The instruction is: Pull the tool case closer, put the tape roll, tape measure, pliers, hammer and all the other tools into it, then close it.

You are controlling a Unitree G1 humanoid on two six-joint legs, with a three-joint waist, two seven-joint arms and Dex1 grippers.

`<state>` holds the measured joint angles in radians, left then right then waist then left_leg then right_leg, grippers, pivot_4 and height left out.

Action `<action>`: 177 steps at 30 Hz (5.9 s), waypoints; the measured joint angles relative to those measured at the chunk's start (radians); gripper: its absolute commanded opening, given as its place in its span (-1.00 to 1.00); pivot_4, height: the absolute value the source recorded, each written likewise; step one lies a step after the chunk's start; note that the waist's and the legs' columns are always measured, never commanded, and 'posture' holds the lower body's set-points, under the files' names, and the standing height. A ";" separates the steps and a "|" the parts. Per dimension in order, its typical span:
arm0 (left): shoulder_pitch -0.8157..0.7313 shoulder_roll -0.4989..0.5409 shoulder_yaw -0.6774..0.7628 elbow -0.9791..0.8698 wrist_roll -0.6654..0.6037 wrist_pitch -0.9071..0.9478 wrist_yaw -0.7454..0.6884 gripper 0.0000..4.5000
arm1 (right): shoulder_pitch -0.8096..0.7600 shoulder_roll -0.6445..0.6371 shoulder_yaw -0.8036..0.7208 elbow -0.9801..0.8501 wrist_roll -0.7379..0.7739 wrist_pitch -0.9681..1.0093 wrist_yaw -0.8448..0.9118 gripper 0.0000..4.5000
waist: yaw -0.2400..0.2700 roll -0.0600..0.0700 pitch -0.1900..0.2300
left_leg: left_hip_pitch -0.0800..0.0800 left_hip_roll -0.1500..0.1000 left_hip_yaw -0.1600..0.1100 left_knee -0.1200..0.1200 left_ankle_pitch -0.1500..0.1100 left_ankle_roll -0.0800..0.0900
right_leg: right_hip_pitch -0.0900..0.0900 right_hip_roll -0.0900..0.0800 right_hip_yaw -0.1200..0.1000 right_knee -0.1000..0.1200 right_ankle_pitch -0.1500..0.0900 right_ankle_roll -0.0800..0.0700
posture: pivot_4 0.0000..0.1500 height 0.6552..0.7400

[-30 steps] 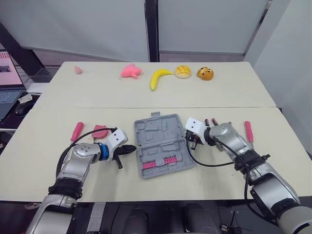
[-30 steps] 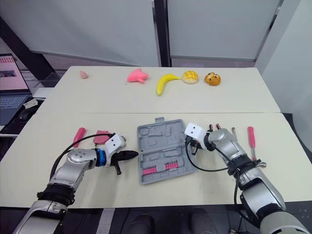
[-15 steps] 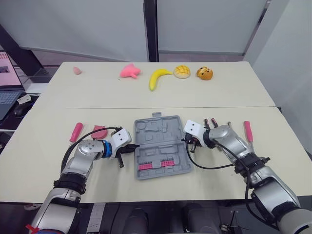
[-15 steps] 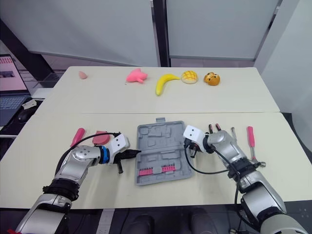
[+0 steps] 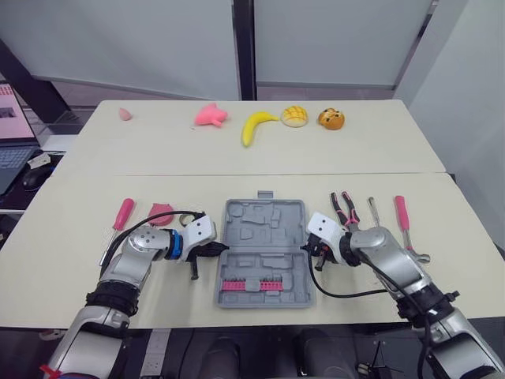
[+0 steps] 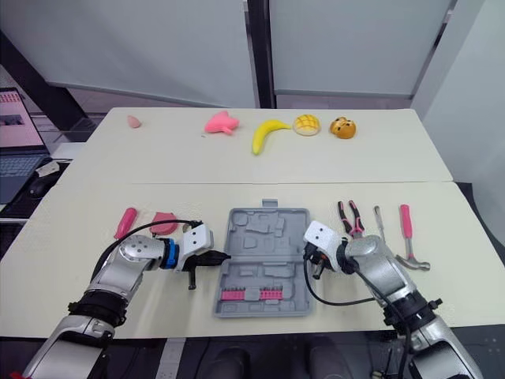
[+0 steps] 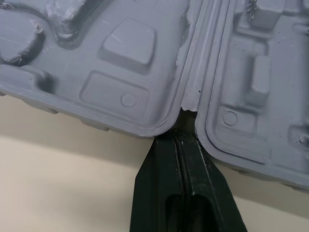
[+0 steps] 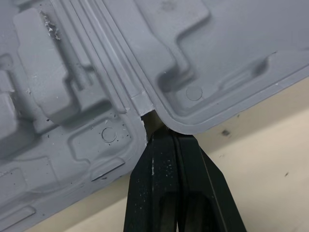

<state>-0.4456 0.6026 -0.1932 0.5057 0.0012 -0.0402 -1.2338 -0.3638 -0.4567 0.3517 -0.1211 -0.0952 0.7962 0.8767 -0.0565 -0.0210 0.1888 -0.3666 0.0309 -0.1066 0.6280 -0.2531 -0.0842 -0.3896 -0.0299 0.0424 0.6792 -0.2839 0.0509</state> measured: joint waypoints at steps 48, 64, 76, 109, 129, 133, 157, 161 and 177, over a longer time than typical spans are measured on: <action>0.192 0.099 -0.017 -0.307 -0.028 0.187 -0.068 -1.00 | 0.143 -0.076 0.060 -0.231 0.100 0.136 -0.059 -0.99 | 0.000 -0.001 0.000 | 0.001 0.000 0.000 0.000 0.000 0.000 | 0.001 0.000 0.000 -0.001 -0.003 0.003 | 1.00 1.00; 0.201 0.105 -0.019 -0.313 -0.035 0.190 -0.074 -1.00 | 0.140 -0.088 0.071 -0.234 0.119 0.137 -0.071 -0.99 | 0.000 -0.001 -0.001 | 0.001 0.000 0.000 0.000 0.000 0.000 | 0.001 0.000 0.000 -0.001 -0.003 0.003 | 1.00 1.00; 0.205 0.110 -0.021 -0.316 -0.040 0.189 -0.075 -1.00 | 0.140 -0.091 0.075 -0.234 0.121 0.131 -0.071 -0.99 | 0.000 -0.001 -0.001 | 0.001 0.000 0.000 0.000 0.000 0.000 | 0.001 0.000 0.000 -0.001 -0.003 0.003 | 1.00 1.00; 0.357 0.286 0.471 -0.213 -0.291 0.146 0.069 -0.32 | 0.470 -0.339 -0.519 -0.245 0.276 -0.376 -0.057 -0.74 | 0.000 -0.001 0.002 | 0.000 0.001 0.001 -0.002 0.000 0.000 | 0.000 0.000 0.001 -0.004 -0.004 0.004 | 1.00 1.00; 0.600 0.373 0.713 -0.004 -0.347 0.215 0.117 1.00 | 0.636 -0.531 -0.800 -0.066 0.362 -0.459 0.193 0.98 | 0.006 -0.003 0.002 | 0.001 0.001 0.002 -0.003 0.000 0.000 | 0.000 -0.001 0.001 -0.004 -0.008 -0.003 | 1.00 1.00; 0.629 0.373 0.715 -0.042 -0.356 0.235 0.135 1.00 | 0.662 -0.534 -0.800 -0.048 0.348 -0.488 0.202 0.98 | 0.006 -0.003 0.002 | 0.001 0.001 0.002 -0.004 -0.001 -0.001 | 0.000 -0.001 0.001 -0.005 -0.006 0.002 | 1.00 1.00; 0.794 0.258 0.827 -0.427 -0.432 0.430 0.295 1.00 | 0.252 -0.469 -0.537 -0.464 0.640 -0.176 0.103 0.98 | 0.006 -0.005 0.004 | 0.001 0.001 0.002 -0.003 -0.001 -0.002 | 0.000 -0.001 0.002 -0.005 -0.005 0.002 | 1.00 1.00; 0.765 0.264 0.824 -0.479 -0.445 0.447 0.275 0.73 | 0.142 -0.417 -0.435 -0.479 0.670 -0.126 0.071 1.00 | 0.018 -0.006 0.004 | 0.001 0.001 0.001 -0.003 -0.001 -0.002 | 0.000 -0.001 0.001 -0.005 -0.006 0.001 | 1.00 1.00; 0.253 0.362 0.374 -0.320 -0.317 0.253 0.003 0.15 | 0.010 -0.343 -0.210 -0.456 0.582 -0.124 0.021 1.00 | 0.024 -0.005 0.005 | -0.001 0.001 0.001 -0.003 -0.001 -0.002 | 0.000 0.001 0.000 -0.005 -0.003 -0.002 | 1.00 1.00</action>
<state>-0.1930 0.9644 0.1807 0.1854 -0.3159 0.2127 -1.2305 -0.3541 -0.8001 0.1413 -0.5773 0.4870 0.6719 0.8974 -0.0322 -0.0264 0.1934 -0.3674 0.0322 -0.1055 0.6251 -0.2543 -0.0859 -0.3901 -0.0293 0.0426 0.6739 -0.2866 0.0492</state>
